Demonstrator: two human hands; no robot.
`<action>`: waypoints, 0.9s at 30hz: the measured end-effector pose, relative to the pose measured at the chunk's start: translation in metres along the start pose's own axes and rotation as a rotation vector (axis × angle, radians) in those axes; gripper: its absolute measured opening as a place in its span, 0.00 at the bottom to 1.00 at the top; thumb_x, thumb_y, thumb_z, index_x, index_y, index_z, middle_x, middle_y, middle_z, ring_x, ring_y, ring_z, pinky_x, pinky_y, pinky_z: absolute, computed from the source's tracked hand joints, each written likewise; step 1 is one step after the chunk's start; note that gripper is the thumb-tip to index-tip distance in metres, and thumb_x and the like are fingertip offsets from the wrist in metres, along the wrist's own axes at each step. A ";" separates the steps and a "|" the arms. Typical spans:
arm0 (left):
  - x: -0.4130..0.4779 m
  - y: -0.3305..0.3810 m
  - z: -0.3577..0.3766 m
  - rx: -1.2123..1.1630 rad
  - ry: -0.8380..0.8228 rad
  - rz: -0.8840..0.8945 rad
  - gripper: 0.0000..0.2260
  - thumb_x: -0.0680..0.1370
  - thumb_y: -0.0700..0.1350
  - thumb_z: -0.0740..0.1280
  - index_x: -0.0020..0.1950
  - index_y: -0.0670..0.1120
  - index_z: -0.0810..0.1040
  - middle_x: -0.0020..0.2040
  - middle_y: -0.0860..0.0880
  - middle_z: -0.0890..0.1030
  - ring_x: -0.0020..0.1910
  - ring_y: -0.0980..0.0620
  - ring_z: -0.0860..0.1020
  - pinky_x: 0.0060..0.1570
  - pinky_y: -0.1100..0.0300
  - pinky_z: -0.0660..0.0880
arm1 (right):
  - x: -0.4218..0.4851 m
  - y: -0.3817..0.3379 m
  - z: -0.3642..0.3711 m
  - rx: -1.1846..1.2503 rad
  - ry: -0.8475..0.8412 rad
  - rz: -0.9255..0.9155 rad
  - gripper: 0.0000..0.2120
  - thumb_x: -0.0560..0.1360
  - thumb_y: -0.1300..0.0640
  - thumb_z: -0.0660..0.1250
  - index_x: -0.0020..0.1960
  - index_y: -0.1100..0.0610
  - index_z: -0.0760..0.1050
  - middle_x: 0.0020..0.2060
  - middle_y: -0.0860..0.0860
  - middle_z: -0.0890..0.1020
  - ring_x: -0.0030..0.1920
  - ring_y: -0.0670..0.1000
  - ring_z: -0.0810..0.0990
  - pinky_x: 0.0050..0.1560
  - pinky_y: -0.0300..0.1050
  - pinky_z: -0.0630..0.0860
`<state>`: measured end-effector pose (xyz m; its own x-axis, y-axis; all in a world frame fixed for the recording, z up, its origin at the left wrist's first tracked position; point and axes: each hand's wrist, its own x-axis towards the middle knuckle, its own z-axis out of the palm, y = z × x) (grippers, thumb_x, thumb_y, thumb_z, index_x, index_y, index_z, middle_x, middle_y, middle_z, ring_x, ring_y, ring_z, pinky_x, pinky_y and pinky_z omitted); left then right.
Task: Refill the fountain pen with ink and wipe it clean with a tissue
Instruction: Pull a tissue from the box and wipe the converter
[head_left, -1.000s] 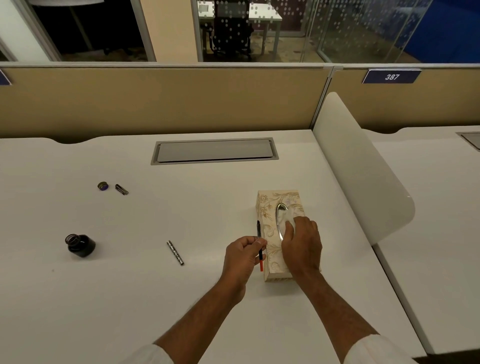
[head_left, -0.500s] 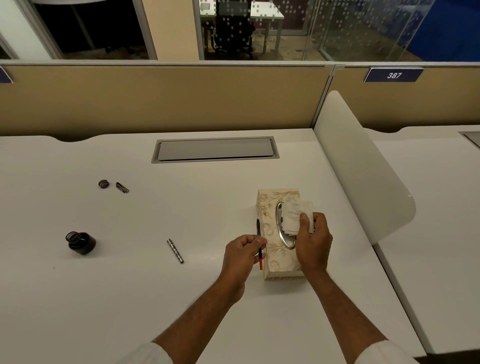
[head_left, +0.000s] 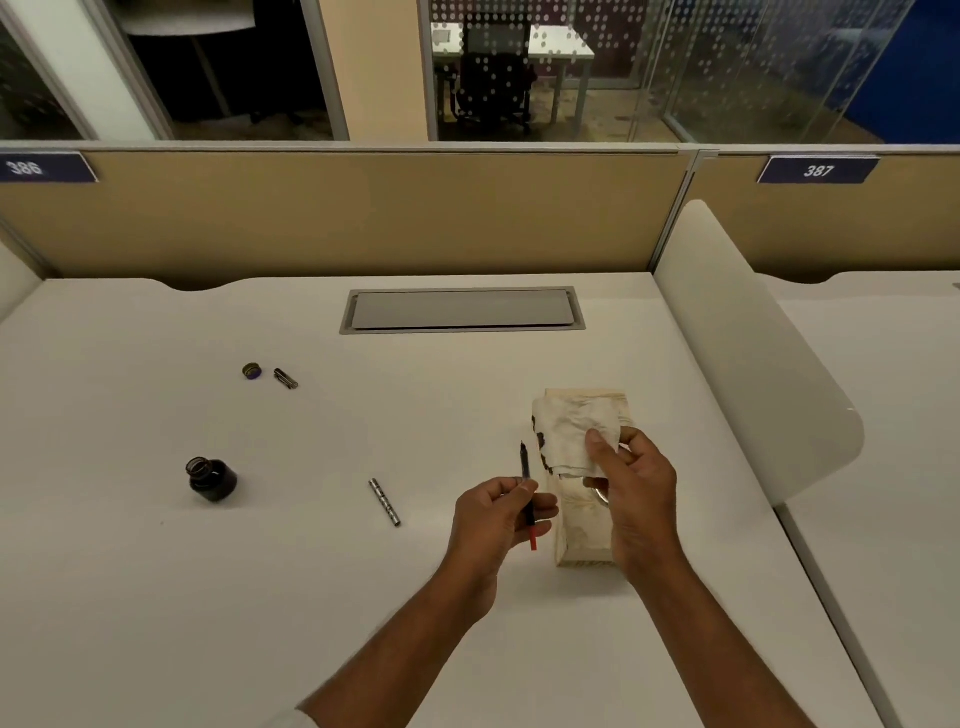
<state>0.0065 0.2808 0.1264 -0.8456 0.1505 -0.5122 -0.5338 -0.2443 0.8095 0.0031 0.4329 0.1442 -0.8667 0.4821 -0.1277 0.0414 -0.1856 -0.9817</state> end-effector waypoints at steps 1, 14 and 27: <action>-0.005 0.002 -0.003 -0.004 -0.006 0.000 0.08 0.82 0.41 0.68 0.56 0.37 0.82 0.47 0.40 0.89 0.49 0.43 0.88 0.52 0.51 0.84 | -0.006 -0.001 0.006 -0.002 -0.033 0.001 0.04 0.78 0.58 0.71 0.53 0.54 0.82 0.44 0.52 0.88 0.45 0.51 0.87 0.40 0.46 0.82; -0.054 0.020 -0.044 0.000 0.030 0.041 0.07 0.83 0.42 0.68 0.55 0.40 0.83 0.45 0.41 0.89 0.47 0.44 0.88 0.52 0.51 0.85 | -0.046 -0.006 0.063 -0.055 -0.096 -0.079 0.06 0.76 0.59 0.74 0.49 0.49 0.81 0.44 0.50 0.88 0.46 0.51 0.86 0.43 0.43 0.82; -0.078 0.033 -0.080 0.140 0.021 0.119 0.08 0.83 0.45 0.67 0.51 0.44 0.86 0.43 0.43 0.89 0.45 0.46 0.88 0.47 0.56 0.85 | -0.083 -0.002 0.096 -0.282 -0.166 -0.210 0.22 0.74 0.57 0.75 0.62 0.41 0.72 0.46 0.47 0.84 0.46 0.43 0.84 0.41 0.38 0.81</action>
<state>0.0549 0.1850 0.1696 -0.9034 0.1083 -0.4149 -0.4264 -0.1237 0.8961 0.0268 0.3110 0.1703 -0.9388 0.3347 0.0817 -0.0302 0.1561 -0.9873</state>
